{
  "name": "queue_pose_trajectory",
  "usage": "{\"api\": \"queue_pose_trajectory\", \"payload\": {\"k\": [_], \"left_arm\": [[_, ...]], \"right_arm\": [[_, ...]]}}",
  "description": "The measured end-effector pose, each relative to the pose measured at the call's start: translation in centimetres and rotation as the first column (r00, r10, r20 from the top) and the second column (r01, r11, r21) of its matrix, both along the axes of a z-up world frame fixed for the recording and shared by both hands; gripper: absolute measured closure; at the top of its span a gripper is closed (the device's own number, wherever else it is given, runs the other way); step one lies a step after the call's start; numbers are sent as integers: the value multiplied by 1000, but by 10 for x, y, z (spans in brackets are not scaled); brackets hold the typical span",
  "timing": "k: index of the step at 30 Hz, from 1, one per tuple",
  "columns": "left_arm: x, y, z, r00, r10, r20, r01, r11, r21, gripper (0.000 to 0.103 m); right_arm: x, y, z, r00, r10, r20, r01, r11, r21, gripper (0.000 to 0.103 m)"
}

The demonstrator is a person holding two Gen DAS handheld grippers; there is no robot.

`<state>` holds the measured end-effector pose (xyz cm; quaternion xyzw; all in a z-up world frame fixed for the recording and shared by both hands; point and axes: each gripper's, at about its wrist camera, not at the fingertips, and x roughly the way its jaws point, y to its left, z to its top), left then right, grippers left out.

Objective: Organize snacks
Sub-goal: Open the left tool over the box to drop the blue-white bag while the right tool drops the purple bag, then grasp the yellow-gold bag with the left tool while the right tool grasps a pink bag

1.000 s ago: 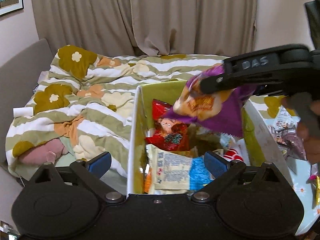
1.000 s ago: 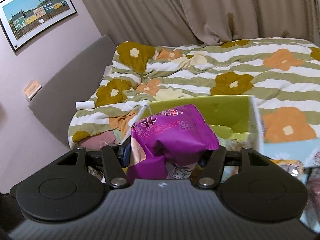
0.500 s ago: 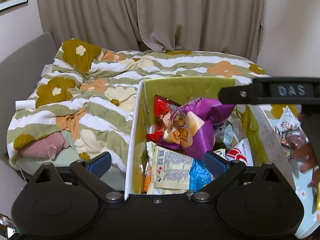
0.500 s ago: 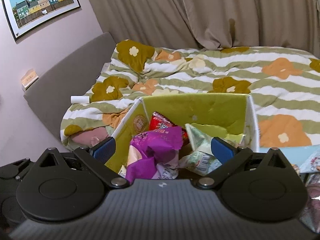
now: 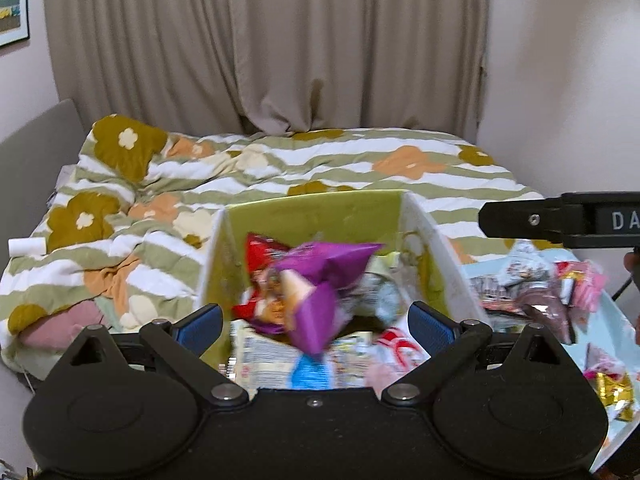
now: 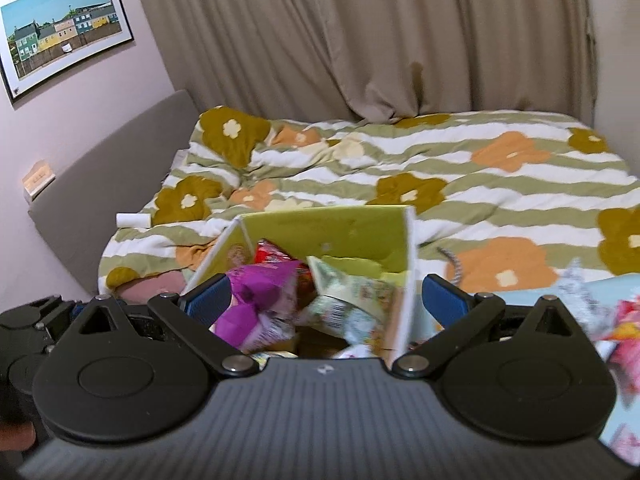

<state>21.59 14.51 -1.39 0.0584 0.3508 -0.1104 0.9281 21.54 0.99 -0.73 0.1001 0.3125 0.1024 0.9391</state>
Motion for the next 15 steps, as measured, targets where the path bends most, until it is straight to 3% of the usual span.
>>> {"api": "queue_pose_trajectory", "payload": {"k": [6, 15], "left_arm": [[-28, -43, 6, 1000, -25, 16, 25, 1000, -14, 2], [-56, -125, -3, 991, -132, -35, 130, 990, -64, 2]], "right_arm": [[-33, -53, 9, 1000, -25, -11, 25, 1000, -7, 0], [-83, -155, -2, 997, -56, -56, 51, 996, -77, 0]]}}
